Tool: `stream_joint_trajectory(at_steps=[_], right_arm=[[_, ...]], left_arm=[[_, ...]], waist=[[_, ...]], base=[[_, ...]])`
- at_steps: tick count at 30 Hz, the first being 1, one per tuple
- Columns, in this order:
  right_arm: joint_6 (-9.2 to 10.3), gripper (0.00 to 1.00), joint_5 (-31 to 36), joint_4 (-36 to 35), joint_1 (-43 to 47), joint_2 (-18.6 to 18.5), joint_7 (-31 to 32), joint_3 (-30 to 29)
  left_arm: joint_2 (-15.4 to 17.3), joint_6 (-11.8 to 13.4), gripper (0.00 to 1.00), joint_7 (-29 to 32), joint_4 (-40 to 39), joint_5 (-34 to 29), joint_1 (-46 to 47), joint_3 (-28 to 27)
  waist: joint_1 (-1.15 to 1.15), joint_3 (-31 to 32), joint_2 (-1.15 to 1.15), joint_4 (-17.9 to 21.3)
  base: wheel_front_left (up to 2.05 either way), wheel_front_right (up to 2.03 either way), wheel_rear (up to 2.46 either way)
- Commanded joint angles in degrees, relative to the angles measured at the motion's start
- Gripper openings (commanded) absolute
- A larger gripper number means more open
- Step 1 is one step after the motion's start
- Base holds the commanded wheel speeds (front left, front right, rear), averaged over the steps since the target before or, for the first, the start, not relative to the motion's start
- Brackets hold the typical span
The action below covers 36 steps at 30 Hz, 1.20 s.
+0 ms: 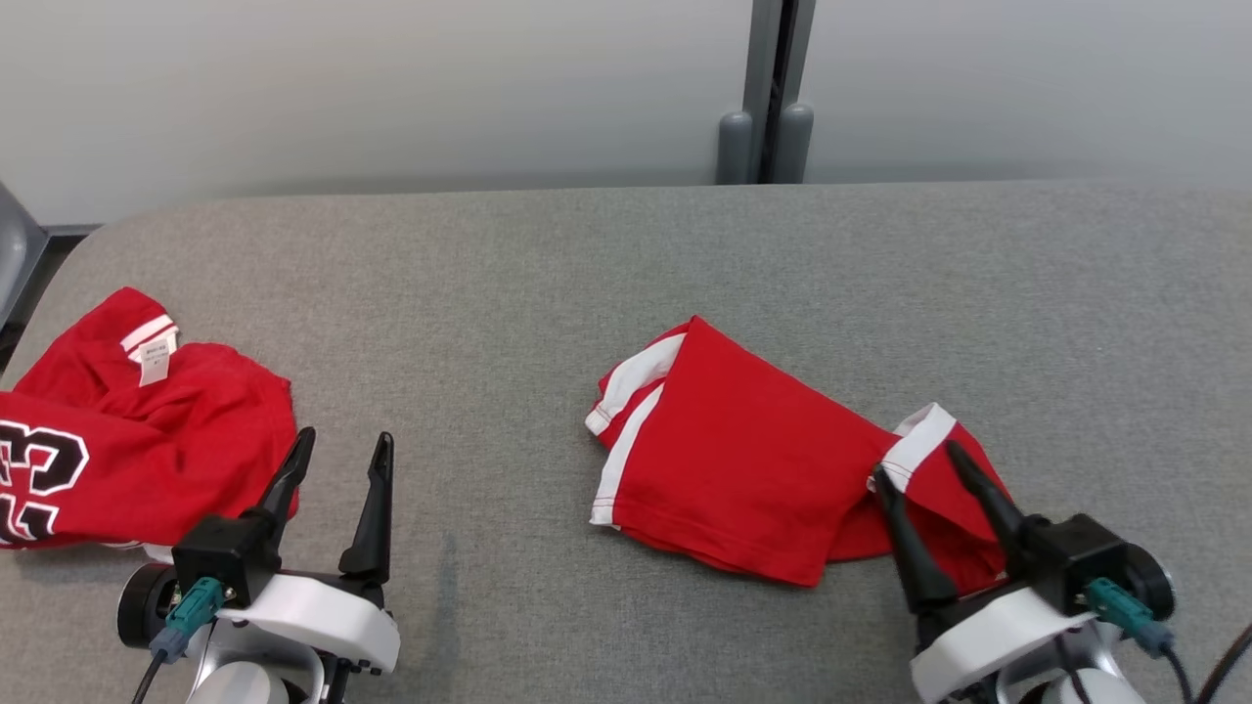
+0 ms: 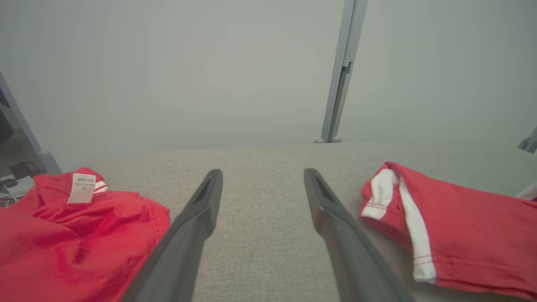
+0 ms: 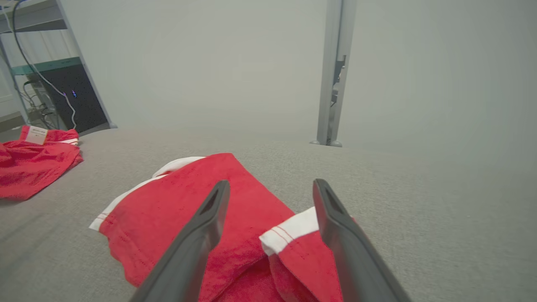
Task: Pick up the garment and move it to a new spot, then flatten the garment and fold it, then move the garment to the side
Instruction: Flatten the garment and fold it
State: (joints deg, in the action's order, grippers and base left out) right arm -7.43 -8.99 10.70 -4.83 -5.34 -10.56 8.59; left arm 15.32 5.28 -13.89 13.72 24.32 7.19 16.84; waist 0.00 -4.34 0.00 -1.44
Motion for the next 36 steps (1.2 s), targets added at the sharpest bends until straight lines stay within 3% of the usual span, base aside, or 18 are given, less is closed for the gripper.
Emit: stream_joint_trajectory(at_steps=[1, 7, 18, 19, 20, 21, 22, 23, 36], right_arm=[[-0.11, 1.00, 0.2, 0.9, -1.2, -0.4, 0.5, 2.8], [-0.11, 1.00, -0.4, 4.1, -4.7, -2.3, 2.9, 14.1], [-0.07, 1.00, 0.4, 9.5, -10.8, -6.5, 6.7, 25.0], [-0.06, 0.96, 0.0, 10.1, -11.2, -6.6, 7.0, 25.2], [-0.07, 0.55, -0.2, 10.7, -11.4, -6.7, 7.3, 25.4], [-0.07, 0.40, -0.3, 11.2, -11.8, -6.7, 7.6, 25.5], [-0.07, 0.05, -0.8, 11.7, -12.1, -6.6, 7.7, 25.6], [-0.07, 0.00, -1.1, 11.9, -12.6, -6.6, 7.1, 25.6], [-0.07, 0.00, -3.2, 3.9, -13.7, -5.0, 2.5, 22.6]], left_arm=[[-0.1, -0.2, 1.00, -0.3, 0.3, -0.3, 1.5, 0.2], [-1.0, -0.9, 1.00, -0.7, 1.2, -0.7, 3.9, 0.7], [-2.7, -1.8, 1.00, -1.2, 2.6, -1.3, 6.9, 0.8], [-2.8, -1.9, 1.00, -1.2, 2.9, -1.3, 7.0, 0.7], [-2.9, -2.0, 1.00, -1.2, 3.1, -1.4, 7.0, 0.6], [-3.1, -2.1, 1.00, -1.3, 3.2, -1.5, 7.1, 0.5], [-3.3, -2.2, 1.00, -1.3, 3.3, -1.6, 7.3, 0.5], [-3.6, -2.2, 1.00, -1.3, 3.6, -1.8, 7.5, 0.2], [-3.8, -2.9, 1.00, -1.3, 3.8, -3.1, 6.2, -2.2]], waist=[[0.00, -1.7, 0.00, -1.6], [0.00, -4.4, 0.00, -3.6], [0.00, -8.0, 0.00, -5.5], [0.00, -8.2, 0.00, -5.6], [0.00, -8.3, 0.00, -5.7], [0.00, -8.5, 0.00, -5.7], [0.00, -8.6, 0.00, -5.8], [0.00, -8.8, 0.00, -5.9], [0.00, -7.4, 0.00, -3.4]], base=[[0.00, 0.00, 0.00], [0.00, 0.00, 0.00], [0.00, 0.00, 0.00], [0.00, 0.00, 0.00], [0.00, 0.00, 0.00], [0.00, 0.00, 0.00], [0.00, 0.00, 0.00], [0.00, 0.00, 0.00], [0.00, 0.00, 0.00]])
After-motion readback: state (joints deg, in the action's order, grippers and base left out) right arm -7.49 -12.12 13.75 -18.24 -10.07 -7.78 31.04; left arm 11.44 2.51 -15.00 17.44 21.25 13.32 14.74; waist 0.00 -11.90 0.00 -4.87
